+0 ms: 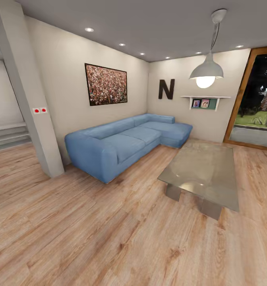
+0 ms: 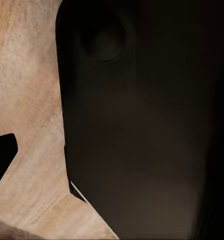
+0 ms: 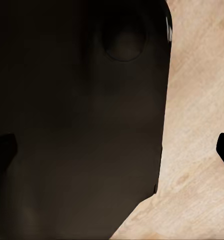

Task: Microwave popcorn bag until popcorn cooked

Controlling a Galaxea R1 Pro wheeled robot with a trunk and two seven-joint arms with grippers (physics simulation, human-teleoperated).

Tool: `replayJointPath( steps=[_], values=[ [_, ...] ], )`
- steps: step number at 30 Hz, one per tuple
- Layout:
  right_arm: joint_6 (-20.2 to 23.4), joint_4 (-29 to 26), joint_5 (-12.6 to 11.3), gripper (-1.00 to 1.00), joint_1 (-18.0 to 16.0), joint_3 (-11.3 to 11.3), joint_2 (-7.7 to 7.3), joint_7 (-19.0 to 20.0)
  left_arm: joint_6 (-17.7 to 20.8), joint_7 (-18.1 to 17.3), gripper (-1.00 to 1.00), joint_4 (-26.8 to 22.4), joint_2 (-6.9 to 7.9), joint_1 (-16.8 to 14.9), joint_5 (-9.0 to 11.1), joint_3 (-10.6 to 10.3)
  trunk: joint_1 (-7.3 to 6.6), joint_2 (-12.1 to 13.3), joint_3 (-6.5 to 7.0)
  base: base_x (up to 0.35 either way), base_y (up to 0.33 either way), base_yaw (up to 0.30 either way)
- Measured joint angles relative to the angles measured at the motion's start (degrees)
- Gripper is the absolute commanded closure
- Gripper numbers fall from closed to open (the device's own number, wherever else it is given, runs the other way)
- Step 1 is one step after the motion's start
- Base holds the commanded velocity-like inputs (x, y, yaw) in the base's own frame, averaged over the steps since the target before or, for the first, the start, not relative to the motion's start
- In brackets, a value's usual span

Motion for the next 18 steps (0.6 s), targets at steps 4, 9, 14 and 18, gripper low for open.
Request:
replayJointPath(
  steps=[4, 9, 14, 18],
  values=[
    [-0.5, 0.3, 0.5, -1.0, -0.1, 0.4, -0.15, 0.0, -0.6, -0.1, -1.0, -1.3, -0.16, 0.0, 0.9, 0.9, 0.0, 0.0, 0.01, 0.0, 0.0, 0.0],
    [-1.2, 0.3, 0.7, -1.0, -0.1, 0.5, -0.12, 0.2, -0.6, -0.1, -1.0, -1.8, -0.17, 0.0, 0.6, 0.6, 0.0, 0.0, 0.01, 0.0, 0.0, -0.022],
    [-2.7, 0.3, -0.3, -1.0, -0.1, 0.3, -0.18, 0.2, -0.6, -0.1, -1.0, -1.9, -0.17, 0.0, 0.6, 0.6, 0.0, 0.0, 0.01, 0.0, 0.0, -0.245],
    [-4.0, 0.3, -0.4, -1.0, -0.1, 0.1, -0.17, 0.2, -0.6, -0.1, -1.0, -1.9, -0.17, 0.0, 0.6, 0.6, 0.0, 0.0, 0.01, 0.0, 0.0, -0.281]
  ],
)
